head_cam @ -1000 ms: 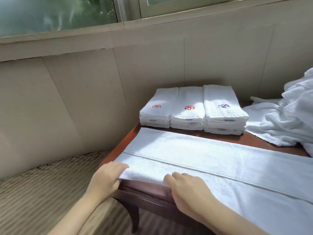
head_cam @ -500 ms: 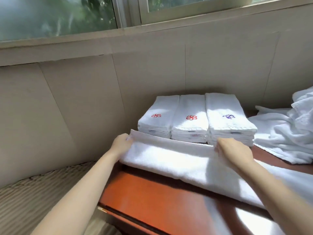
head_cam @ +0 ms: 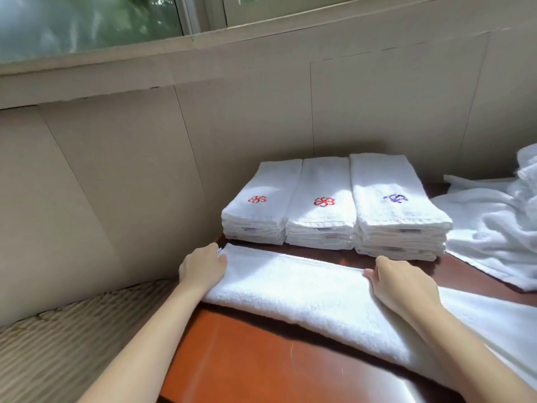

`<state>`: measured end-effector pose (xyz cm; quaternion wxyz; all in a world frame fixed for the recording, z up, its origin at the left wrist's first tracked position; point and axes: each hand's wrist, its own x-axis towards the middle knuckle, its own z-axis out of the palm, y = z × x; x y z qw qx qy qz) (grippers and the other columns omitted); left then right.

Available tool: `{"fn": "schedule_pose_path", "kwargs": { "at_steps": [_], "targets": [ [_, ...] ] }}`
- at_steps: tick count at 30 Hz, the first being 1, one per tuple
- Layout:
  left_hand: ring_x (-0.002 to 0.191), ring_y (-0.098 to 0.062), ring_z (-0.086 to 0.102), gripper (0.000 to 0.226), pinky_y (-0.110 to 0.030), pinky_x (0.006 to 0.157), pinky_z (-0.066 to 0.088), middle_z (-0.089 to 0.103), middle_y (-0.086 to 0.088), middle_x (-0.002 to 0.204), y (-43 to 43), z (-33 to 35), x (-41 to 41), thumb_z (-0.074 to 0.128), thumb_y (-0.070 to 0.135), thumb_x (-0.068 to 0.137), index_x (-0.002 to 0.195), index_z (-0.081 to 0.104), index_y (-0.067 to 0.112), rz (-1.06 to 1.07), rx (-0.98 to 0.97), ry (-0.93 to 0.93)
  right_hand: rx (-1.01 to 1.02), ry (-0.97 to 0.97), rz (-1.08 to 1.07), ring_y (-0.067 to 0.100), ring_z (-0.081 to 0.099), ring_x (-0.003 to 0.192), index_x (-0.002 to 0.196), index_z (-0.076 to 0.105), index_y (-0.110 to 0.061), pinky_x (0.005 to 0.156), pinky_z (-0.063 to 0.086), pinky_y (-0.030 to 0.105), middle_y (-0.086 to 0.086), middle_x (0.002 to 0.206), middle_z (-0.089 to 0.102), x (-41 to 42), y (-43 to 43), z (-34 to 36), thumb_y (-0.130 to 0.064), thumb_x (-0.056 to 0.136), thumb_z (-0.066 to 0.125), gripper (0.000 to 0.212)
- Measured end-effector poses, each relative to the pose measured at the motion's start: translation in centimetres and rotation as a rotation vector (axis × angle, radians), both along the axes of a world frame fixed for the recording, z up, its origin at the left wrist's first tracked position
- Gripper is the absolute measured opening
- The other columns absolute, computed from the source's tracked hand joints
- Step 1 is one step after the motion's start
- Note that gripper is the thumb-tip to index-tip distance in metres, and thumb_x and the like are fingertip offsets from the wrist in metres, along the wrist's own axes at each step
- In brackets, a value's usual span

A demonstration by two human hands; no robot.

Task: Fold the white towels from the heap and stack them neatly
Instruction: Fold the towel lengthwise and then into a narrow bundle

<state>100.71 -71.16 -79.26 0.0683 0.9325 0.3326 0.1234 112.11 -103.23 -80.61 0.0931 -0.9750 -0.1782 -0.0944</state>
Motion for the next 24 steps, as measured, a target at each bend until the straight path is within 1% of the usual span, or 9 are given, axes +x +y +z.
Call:
{"fn": "schedule_pose_path", "kwargs": {
  "at_steps": [3,5,6,9,12,16,19,21,24],
  "targets": [
    [0.105,-0.029,0.053,0.016,-0.035,0.074,0.039,0.054,-0.007,0.117,-2.2,1.6,0.5,0.042,0.022,0.095,0.109,0.043,0.016,0.056,0.097,0.156,0.036,0.025,-0.054,0.028,0.059,0.098,0.085,0.037,-0.018,0.064,0.037,0.032,0.004,0.104,0.062,-0.6,-0.1,0.4,-0.051,0.094,0.044,0.035],
    [0.118,-0.027,0.046,0.049,-0.034,0.083,0.040,0.045,-0.007,0.129,-4.3,2.8,1.6,0.058,0.015,0.086,0.130,0.036,0.017,0.054,0.233,0.338,0.030,0.015,-0.090,0.027,0.058,0.103,0.092,0.042,-0.018,0.066,0.038,0.032,0.003,0.108,0.061,-1.2,-0.7,0.8,-0.057,0.091,0.046,0.040],
    [0.121,-0.027,0.042,0.055,-0.035,0.088,0.039,0.043,-0.007,0.131,-5.9,3.2,2.2,0.060,0.011,0.084,0.133,0.036,0.018,-0.004,0.292,0.360,0.009,0.006,-0.110,0.027,0.056,0.106,0.097,0.045,-0.018,0.069,0.038,0.033,0.002,0.111,0.060,-1.6,-1.3,1.1,-0.059,0.090,0.046,0.041],
    [0.120,-0.029,0.042,0.038,-0.039,0.094,0.038,0.046,-0.007,0.128,-13.3,2.8,4.2,0.048,0.006,0.090,0.126,0.050,0.019,-0.295,0.304,0.295,-0.083,-0.013,-0.155,0.026,0.054,0.108,0.109,0.050,-0.017,0.071,0.036,0.032,0.003,0.115,0.057,-2.9,-3.7,1.6,-0.049,0.094,0.045,0.035],
    [0.117,-0.031,0.045,0.032,-0.041,0.089,0.041,0.050,-0.008,0.121,-22.2,1.8,5.6,0.044,0.003,0.089,0.116,0.056,0.015,-0.551,0.128,0.208,-0.087,0.040,-0.216,0.025,0.054,0.110,0.108,0.052,-0.019,0.070,0.033,0.031,0.001,0.115,0.056,-4.2,-8.1,2.0,-0.034,0.096,0.042,0.022],
    [0.120,-0.030,0.042,0.031,-0.042,0.095,0.039,0.047,-0.007,0.126,-30.9,0.0,5.6,0.040,0.019,0.095,0.124,0.052,0.019,-0.711,-0.054,0.119,-0.126,0.142,-0.351,0.023,0.054,0.112,0.111,0.053,-0.021,0.073,0.036,0.029,-0.001,0.120,0.053,-7.0,-16.5,2.3,-0.024,0.093,0.040,0.022],
    [0.122,-0.027,0.040,0.034,-0.040,0.096,0.035,0.045,-0.004,0.129,-33.0,-1.4,5.0,0.038,0.024,0.095,0.128,0.047,0.026,-0.684,0.055,0.061,-0.108,0.222,-0.391,0.022,0.053,0.106,0.092,0.045,-0.022,0.073,0.037,0.030,0.000,0.112,0.050,-9.3,-22.5,2.8,-0.028,0.091,0.043,0.007],
    [0.122,-0.026,0.040,0.037,-0.038,0.097,0.035,0.044,-0.003,0.129,-33.0,-1.6,4.7,0.038,0.025,0.096,0.131,0.045,0.029,-0.694,0.063,0.045,-0.095,0.274,-0.381,0.021,0.053,0.093,0.073,0.036,-0.021,0.065,0.035,0.028,-0.002,0.093,0.049,-10.6,-25.2,3.6,-0.017,0.084,0.045,0.014],
    [0.123,-0.024,0.040,0.041,-0.037,0.099,0.035,0.043,-0.001,0.132,-32.8,-1.5,3.9,0.038,0.024,0.096,0.134,0.044,0.034,-0.762,0.032,0.080,-0.073,0.357,-0.350,0.022,0.049,0.081,0.064,0.035,-0.020,0.056,0.033,0.028,-0.006,0.071,0.045,-12.4,-26.9,4.7,-0.011,0.077,0.047,0.020]
  ]
}}
